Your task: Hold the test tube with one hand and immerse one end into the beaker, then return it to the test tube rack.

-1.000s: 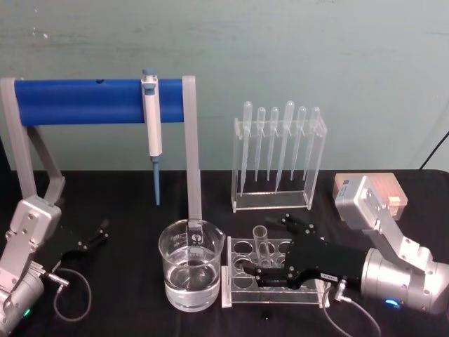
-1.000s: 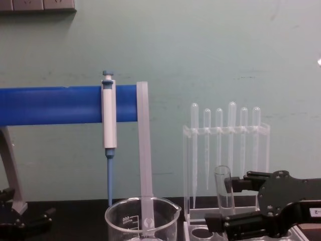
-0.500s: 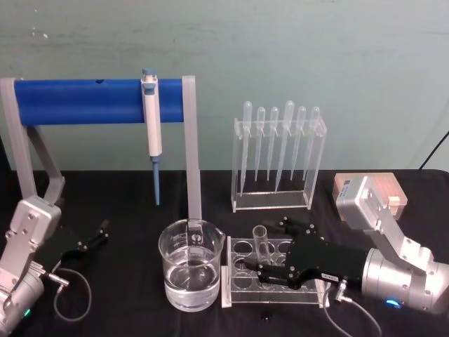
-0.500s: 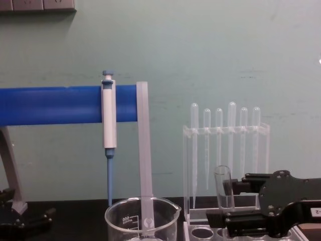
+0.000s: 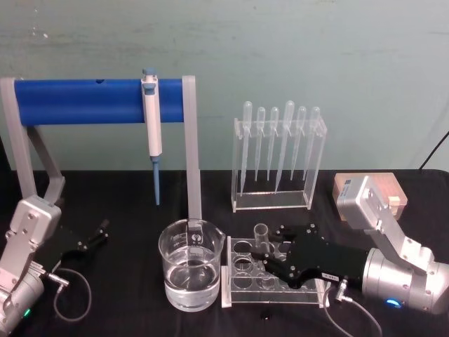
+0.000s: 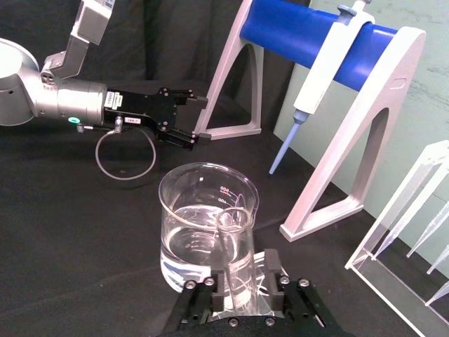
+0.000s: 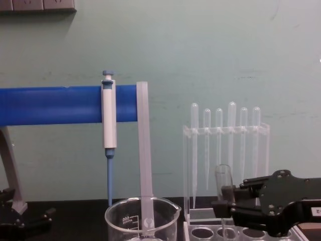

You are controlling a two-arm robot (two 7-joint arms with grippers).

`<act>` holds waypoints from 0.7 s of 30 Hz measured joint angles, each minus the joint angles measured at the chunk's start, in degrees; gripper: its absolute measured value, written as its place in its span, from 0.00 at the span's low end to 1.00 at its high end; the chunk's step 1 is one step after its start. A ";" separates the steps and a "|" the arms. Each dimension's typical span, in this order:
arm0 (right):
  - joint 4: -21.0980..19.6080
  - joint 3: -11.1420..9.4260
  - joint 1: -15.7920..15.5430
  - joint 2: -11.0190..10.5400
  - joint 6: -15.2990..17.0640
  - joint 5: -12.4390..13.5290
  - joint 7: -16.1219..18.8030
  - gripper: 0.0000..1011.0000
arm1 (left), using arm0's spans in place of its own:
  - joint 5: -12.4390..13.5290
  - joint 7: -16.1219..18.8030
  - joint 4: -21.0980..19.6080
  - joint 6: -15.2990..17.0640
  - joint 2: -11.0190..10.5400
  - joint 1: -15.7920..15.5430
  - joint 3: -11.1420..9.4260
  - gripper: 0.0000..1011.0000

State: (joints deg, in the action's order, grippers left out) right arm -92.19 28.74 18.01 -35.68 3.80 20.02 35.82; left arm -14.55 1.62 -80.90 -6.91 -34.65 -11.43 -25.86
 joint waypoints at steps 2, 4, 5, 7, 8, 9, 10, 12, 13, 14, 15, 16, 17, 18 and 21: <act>-0.01 -0.01 -0.01 0.00 0.00 0.00 0.00 0.30 | 0.00 0.00 0.00 0.00 0.00 0.00 0.00 0.99; -0.04 -0.02 -0.02 0.00 -0.02 0.01 -0.03 0.25 | 0.00 0.00 0.00 0.00 0.00 0.00 0.00 0.99; -0.04 -0.03 -0.01 0.00 -0.02 0.01 -0.05 0.23 | 0.00 0.00 0.00 0.00 0.00 0.00 0.00 0.99; -0.04 -0.03 -0.02 0.00 -0.03 0.02 -0.06 0.22 | 0.00 0.00 0.00 0.00 0.00 0.00 0.00 0.99; -0.04 -0.03 -0.02 0.00 -0.02 0.02 -0.06 0.22 | 0.00 0.00 0.00 0.00 0.00 0.00 0.00 0.99; -0.04 -0.03 -0.02 0.00 -0.02 0.02 -0.06 0.22 | 0.00 0.00 0.00 0.00 0.00 0.00 0.00 0.99; -0.04 -0.03 -0.03 -0.01 -0.03 0.02 -0.06 0.22 | 0.00 0.00 0.00 0.00 0.00 0.00 0.00 0.99; -0.04 -0.03 -0.02 0.00 -0.03 0.02 -0.06 0.22 | 0.00 0.00 0.00 0.00 0.00 0.00 0.00 0.99; -0.04 -0.03 -0.02 0.00 -0.03 0.02 -0.06 0.22 | 0.00 0.00 0.00 0.00 0.00 0.00 0.00 0.99; -0.04 -0.03 -0.03 0.00 -0.03 0.02 -0.06 0.22 | 0.00 0.00 0.00 0.00 0.00 0.00 0.00 0.99; -0.12 -0.11 -0.13 -0.04 -0.05 0.04 -0.16 0.22 | 0.00 0.00 0.00 0.00 0.00 0.00 0.00 0.99; -0.33 -0.28 -0.34 -0.11 -0.10 0.14 -0.31 0.22 | 0.00 0.00 0.00 0.00 0.00 0.00 0.00 0.99; -0.88 -0.85 -0.82 -0.27 -0.31 0.29 -0.90 0.22 | 0.00 0.00 0.00 0.00 0.00 0.00 0.00 0.99; -1.14 -1.14 -1.01 -0.33 -0.42 0.43 -1.16 0.22 | 0.00 0.00 0.00 0.00 0.00 0.00 -0.01 0.99; -2.02 -2.06 -1.58 -0.52 -0.53 0.93 -1.96 0.22 | 0.00 0.00 0.00 0.00 0.00 0.00 0.00 0.99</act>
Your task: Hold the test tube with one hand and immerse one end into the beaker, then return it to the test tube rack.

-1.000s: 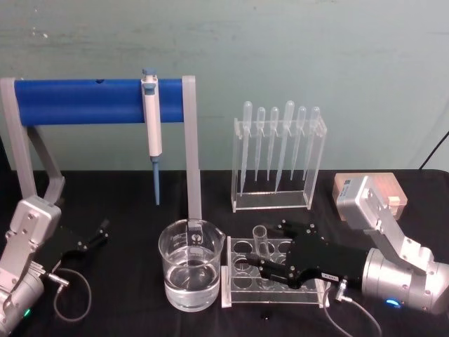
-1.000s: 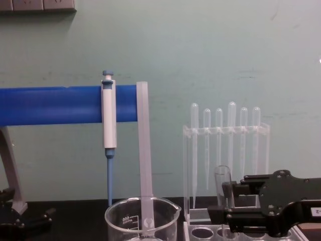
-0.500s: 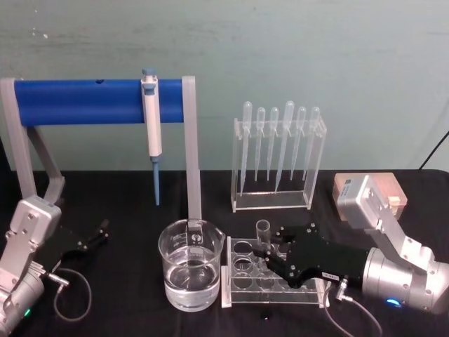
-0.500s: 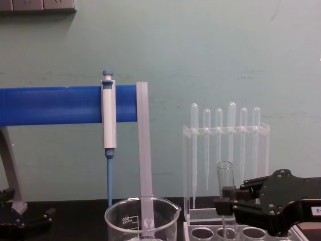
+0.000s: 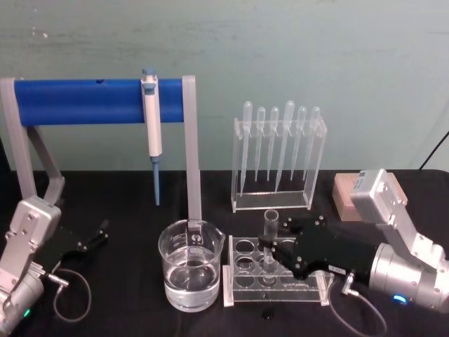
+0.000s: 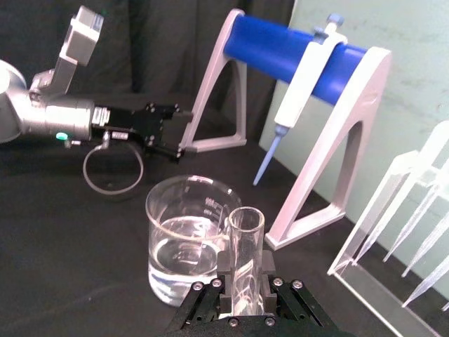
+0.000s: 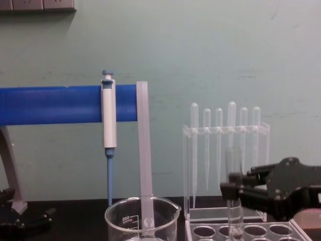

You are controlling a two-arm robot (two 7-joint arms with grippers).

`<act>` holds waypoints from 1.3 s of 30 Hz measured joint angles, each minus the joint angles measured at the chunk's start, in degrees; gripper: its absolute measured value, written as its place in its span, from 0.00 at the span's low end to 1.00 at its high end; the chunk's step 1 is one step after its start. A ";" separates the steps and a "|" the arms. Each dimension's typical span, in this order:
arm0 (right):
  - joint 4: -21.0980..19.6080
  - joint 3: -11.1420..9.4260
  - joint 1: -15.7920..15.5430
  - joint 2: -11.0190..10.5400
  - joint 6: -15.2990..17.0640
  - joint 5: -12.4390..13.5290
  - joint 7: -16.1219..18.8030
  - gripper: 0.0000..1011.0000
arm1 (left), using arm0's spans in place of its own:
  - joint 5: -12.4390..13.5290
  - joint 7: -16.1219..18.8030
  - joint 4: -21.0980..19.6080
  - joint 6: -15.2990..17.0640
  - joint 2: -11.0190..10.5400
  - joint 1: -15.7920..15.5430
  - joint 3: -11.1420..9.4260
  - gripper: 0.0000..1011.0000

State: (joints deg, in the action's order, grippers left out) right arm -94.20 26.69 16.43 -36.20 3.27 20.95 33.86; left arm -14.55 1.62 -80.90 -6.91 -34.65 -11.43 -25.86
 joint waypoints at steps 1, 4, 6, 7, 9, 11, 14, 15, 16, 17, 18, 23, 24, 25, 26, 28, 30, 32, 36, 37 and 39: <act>-0.18 -0.21 -0.09 -0.04 0.00 0.15 -0.08 0.22 | 0.00 0.00 0.00 0.00 0.00 0.00 0.00 0.99; -1.09 -1.21 -0.41 -0.09 0.05 1.16 -0.47 0.22 | 0.00 0.00 0.00 0.00 0.00 0.00 0.00 0.99; -1.60 -1.77 -0.51 -0.05 0.26 2.06 -0.50 0.22 | 0.00 0.00 0.00 0.00 0.00 0.00 0.00 0.99; -1.72 -1.93 -0.51 -0.03 0.40 2.42 -0.50 0.22 | 0.00 0.00 0.00 0.00 0.00 0.00 0.00 0.99; -2.16 -2.33 -0.43 0.05 0.80 3.39 -0.45 0.22 | 0.00 0.00 0.00 0.00 0.00 0.00 0.00 0.99; -2.47 -2.48 -0.32 0.09 1.08 3.96 -0.40 0.22 | 0.00 0.00 0.00 0.00 0.00 0.00 0.00 0.99; -3.46 -2.65 0.20 0.11 1.78 5.07 -0.39 0.22 | 0.00 0.00 0.00 0.00 0.00 0.00 0.00 0.99; -3.62 -2.65 0.37 0.10 1.91 5.18 -0.39 0.22 | 0.00 0.00 0.00 0.00 0.00 0.00 0.00 0.99; -3.79 -2.65 0.56 0.09 2.06 5.30 -0.39 0.22 | 0.00 0.00 0.00 0.00 0.00 0.00 0.00 0.99; -3.92 -2.64 0.79 0.09 2.22 5.43 -0.40 0.22 | 0.00 0.00 0.00 0.00 0.00 0.00 0.00 0.99; -4.14 -2.57 1.32 0.08 2.49 5.59 -0.40 0.22 | 0.00 0.00 0.00 0.00 0.00 0.00 0.00 0.99; -4.64 -2.26 3.47 0.18 3.62 6.20 -0.39 0.22 | 0.00 0.00 0.00 0.00 0.00 0.00 0.00 0.99; -4.69 -2.06 4.33 0.30 3.99 6.47 -0.34 0.22 | 0.00 0.00 0.00 0.00 0.00 0.00 0.00 0.99; -4.70 -1.92 4.85 0.38 4.14 6.55 -0.26 0.22 | 0.00 0.00 0.00 0.00 0.00 0.00 0.00 0.99; -4.71 -1.77 5.36 0.48 4.31 6.64 -0.09 0.22 | 0.00 0.00 0.00 0.00 0.00 0.00 0.00 0.99; -4.62 -1.15 6.90 0.84 4.76 6.90 0.35 0.22 | 0.00 0.00 0.00 0.00 0.00 0.00 0.00 0.99; -4.15 -0.22 8.62 1.44 5.10 7.07 0.93 0.22 | 0.00 0.00 0.00 0.00 0.00 0.00 0.00 0.99; -3.71 0.43 9.76 1.98 5.32 7.28 1.32 0.22 | 0.00 0.00 0.00 0.00 0.00 0.00 0.00 0.99; -2.17 2.14 12.42 3.71 5.44 7.72 2.22 0.22 | 0.00 0.00 0.00 0.00 0.00 0.00 0.00 0.99; -1.80 2.55 12.98 4.11 5.44 7.79 2.35 0.22 | 0.00 0.00 0.00 0.00 0.00 0.00 0.00 0.99; -0.75 3.71 14.43 5.25 5.44 7.91 2.88 0.22 | 0.00 0.00 0.00 0.00 0.00 0.00 0.00 0.99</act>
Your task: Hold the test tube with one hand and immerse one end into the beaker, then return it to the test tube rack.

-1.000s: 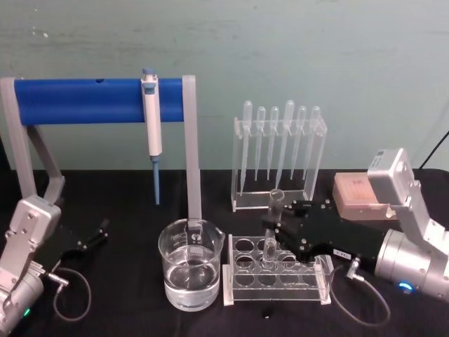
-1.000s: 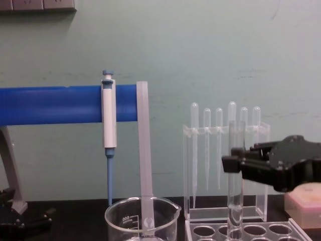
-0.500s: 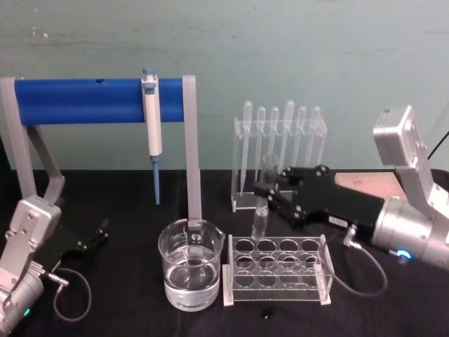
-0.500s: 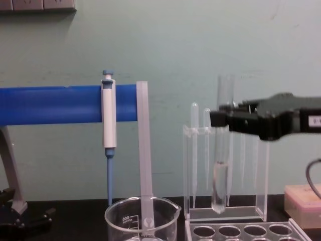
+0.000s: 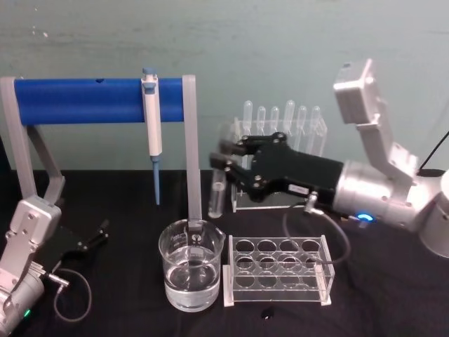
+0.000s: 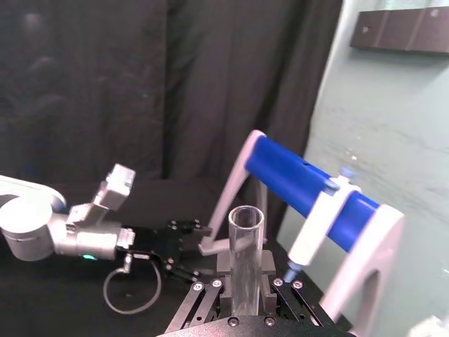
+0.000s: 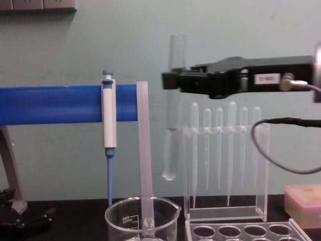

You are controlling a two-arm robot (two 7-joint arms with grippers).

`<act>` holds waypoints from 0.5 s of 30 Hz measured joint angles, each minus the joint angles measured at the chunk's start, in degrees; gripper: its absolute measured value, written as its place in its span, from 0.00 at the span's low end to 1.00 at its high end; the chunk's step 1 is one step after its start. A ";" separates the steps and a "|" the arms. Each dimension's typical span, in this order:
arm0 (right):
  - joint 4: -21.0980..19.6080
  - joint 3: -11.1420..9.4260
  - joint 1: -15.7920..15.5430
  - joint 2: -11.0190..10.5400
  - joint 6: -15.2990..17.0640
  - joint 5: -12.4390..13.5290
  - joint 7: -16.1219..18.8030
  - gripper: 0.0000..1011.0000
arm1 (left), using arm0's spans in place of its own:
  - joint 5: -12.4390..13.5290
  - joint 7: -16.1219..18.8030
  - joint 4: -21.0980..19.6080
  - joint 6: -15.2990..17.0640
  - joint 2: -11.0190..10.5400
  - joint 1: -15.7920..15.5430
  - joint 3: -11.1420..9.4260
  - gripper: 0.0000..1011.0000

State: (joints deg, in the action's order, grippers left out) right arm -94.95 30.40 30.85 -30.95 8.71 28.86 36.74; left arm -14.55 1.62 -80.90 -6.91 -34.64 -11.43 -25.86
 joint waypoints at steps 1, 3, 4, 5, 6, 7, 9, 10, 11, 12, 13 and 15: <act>0.71 0.80 0.74 0.68 0.00 0.11 0.31 0.22 | 0.00 0.00 0.00 0.00 0.00 0.00 0.00 0.99; 1.31 1.51 1.42 1.28 -0.02 0.19 0.58 0.22 | 0.00 0.00 0.00 0.00 0.00 0.00 0.00 0.99; 1.92 2.20 1.96 1.80 -0.08 0.25 0.74 0.22 | 0.00 0.00 0.00 0.00 0.00 0.00 0.00 0.99; 2.19 2.53 2.16 2.00 -0.11 0.25 0.78 0.22 | 0.00 0.00 0.00 0.00 0.00 0.00 0.00 0.99; 2.44 2.86 2.35 2.16 -0.14 0.26 0.82 0.22 | 0.00 0.00 0.00 0.00 0.00 0.00 0.00 0.99; 2.62 3.13 2.48 2.26 -0.20 0.26 0.83 0.22 | 0.00 0.00 0.00 0.00 0.00 0.00 0.00 0.99; 3.03 3.82 2.65 2.42 -0.32 0.26 0.85 0.22 | 0.00 0.00 0.00 0.00 0.00 0.00 0.00 0.99; 3.12 3.99 2.65 2.43 -0.38 0.28 0.85 0.22 | 0.00 0.00 0.00 0.00 0.00 0.00 0.00 0.99; 3.19 4.15 2.66 2.43 -0.42 0.29 0.83 0.22 | 0.00 0.00 0.00 0.00 0.00 0.00 0.00 0.99; 3.30 4.44 2.56 2.38 -0.51 0.33 0.82 0.22 | 0.00 0.00 0.00 0.00 0.00 0.00 0.00 0.99; 3.37 4.56 2.46 2.34 -0.59 0.35 0.80 0.22 | 0.00 0.00 0.00 0.00 0.00 0.00 0.00 0.99; 3.62 4.81 2.18 2.19 -0.90 0.41 0.78 0.22 | 0.00 0.00 0.00 0.00 0.00 0.00 0.00 0.99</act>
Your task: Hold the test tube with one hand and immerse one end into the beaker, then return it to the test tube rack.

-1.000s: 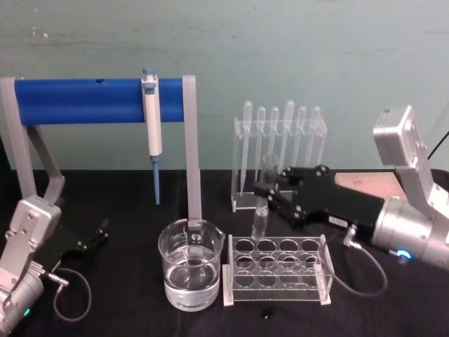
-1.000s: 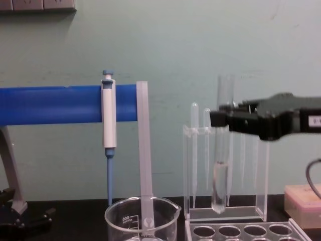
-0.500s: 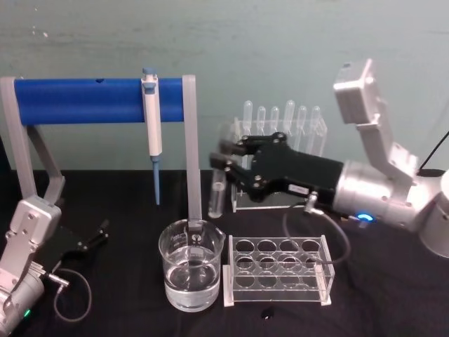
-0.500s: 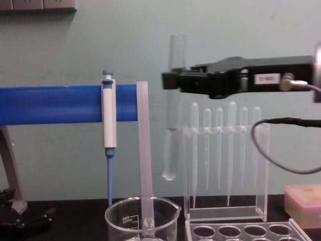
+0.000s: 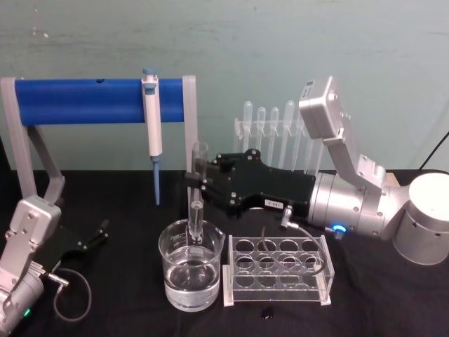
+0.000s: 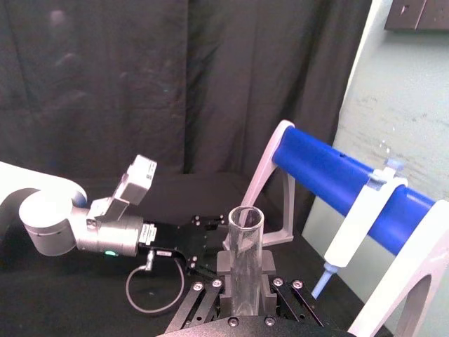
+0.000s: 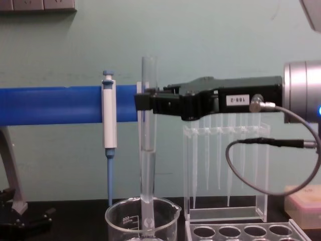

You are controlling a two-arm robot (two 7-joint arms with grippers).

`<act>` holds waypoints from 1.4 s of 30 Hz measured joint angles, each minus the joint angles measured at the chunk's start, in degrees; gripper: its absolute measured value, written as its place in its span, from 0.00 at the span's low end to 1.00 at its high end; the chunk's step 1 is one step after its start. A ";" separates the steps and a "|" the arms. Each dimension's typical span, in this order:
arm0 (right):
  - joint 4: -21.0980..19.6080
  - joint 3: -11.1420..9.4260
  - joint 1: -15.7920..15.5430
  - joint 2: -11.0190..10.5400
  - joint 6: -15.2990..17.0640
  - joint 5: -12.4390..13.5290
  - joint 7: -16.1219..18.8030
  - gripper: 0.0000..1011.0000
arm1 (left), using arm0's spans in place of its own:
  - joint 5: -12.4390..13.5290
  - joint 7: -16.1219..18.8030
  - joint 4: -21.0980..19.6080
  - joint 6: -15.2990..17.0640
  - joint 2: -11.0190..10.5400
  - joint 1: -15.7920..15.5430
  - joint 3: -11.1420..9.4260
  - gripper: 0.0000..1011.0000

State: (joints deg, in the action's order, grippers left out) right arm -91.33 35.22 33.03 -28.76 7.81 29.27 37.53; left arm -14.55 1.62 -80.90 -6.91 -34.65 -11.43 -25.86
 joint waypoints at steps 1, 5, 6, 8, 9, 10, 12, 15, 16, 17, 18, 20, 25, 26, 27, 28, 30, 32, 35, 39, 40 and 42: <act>0.15 0.09 -0.09 -0.03 -0.13 0.02 0.00 0.22 | 0.00 0.00 0.00 0.00 0.00 0.00 0.00 0.99; 1.41 0.68 -0.44 0.00 -1.66 -0.04 0.24 0.22 | 0.00 0.00 0.00 0.00 0.00 0.00 0.00 0.99; 1.68 0.81 -0.46 0.04 -1.91 -0.08 0.32 0.22 | 0.00 0.00 0.00 0.00 0.00 0.00 0.00 0.99; 2.22 1.06 -0.46 0.17 -2.30 -0.15 0.45 0.22 | 0.00 0.00 0.00 0.00 0.00 0.00 0.00 0.99; 2.52 1.19 -0.45 0.26 -2.50 -0.24 0.56 0.22 | 0.00 0.00 0.00 0.00 0.00 0.00 0.00 0.99; 3.26 1.43 -0.42 0.44 -2.87 -0.44 0.82 0.22 | 0.00 0.00 0.00 0.00 0.00 0.00 0.00 0.99; 4.01 1.64 -0.39 0.64 -3.23 -0.51 1.05 0.22 | 0.00 0.00 0.00 0.00 0.00 0.00 0.00 0.99; 5.39 2.06 -0.38 1.09 -3.87 -0.78 1.47 0.22 | 0.00 0.00 0.00 0.00 0.00 0.00 0.00 0.99; 5.96 2.22 -0.38 1.28 -4.12 -0.96 1.65 0.22 | 0.00 0.00 0.00 0.00 0.00 0.00 0.00 0.99; 6.26 2.29 -0.38 1.37 -4.28 -1.01 1.69 0.22 | 0.00 0.00 0.00 0.00 0.00 0.00 0.00 0.99; 6.50 2.33 -0.40 1.47 -4.46 -1.11 1.70 0.22 | 0.00 0.00 0.00 0.00 0.00 0.00 0.00 0.99; 7.13 2.44 -0.51 1.71 -4.98 -1.44 1.74 0.22 | 0.00 0.00 0.00 0.00 0.00 0.00 0.00 0.99; 7.92 2.64 -0.99 1.96 -5.43 -1.94 1.76 0.22 | 0.00 0.00 0.00 0.00 0.00 0.00 0.00 0.99; 8.14 2.68 -1.22 2.03 -5.52 -2.09 1.75 0.22 | 0.00 0.00 0.00 0.00 0.00 0.00 0.00 0.99; 8.26 2.68 -1.31 2.05 -5.57 -2.15 1.76 0.22 | 0.00 0.00 0.00 0.00 0.00 0.00 0.00 0.99; 8.42 2.68 -1.51 2.10 -5.64 -2.22 1.77 0.22 | 0.00 0.00 0.00 0.00 0.00 0.00 0.00 0.99; 8.54 2.68 -1.66 2.17 -5.72 -2.26 1.81 0.22 | 0.00 0.00 0.00 0.00 0.00 0.00 0.00 0.99; 8.69 2.68 -1.86 2.28 -5.84 -2.31 2.02 0.22 | 0.00 0.00 0.00 0.00 0.00 0.00 0.00 0.99; 8.84 2.69 -2.01 2.45 -6.02 -2.42 2.14 0.22 | 0.00 0.00 0.00 0.00 0.00 0.00 0.00 0.99; 9.13 2.71 -2.16 2.67 -6.27 -2.62 2.24 0.22 | 0.00 0.00 0.00 0.00 0.00 0.00 0.00 0.99; 9.20 2.71 -2.20 2.72 -6.32 -2.63 2.28 0.22 | 0.00 0.00 0.00 0.00 0.00 0.00 0.00 0.99; 9.50 2.66 -2.33 2.90 -6.51 -2.63 2.34 0.22 | 0.00 0.00 0.00 0.00 0.00 0.00 0.00 0.99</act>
State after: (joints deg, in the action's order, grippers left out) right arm -81.83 37.88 30.70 -25.86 1.30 26.64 39.87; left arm -14.55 1.62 -80.90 -6.91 -34.65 -11.43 -25.86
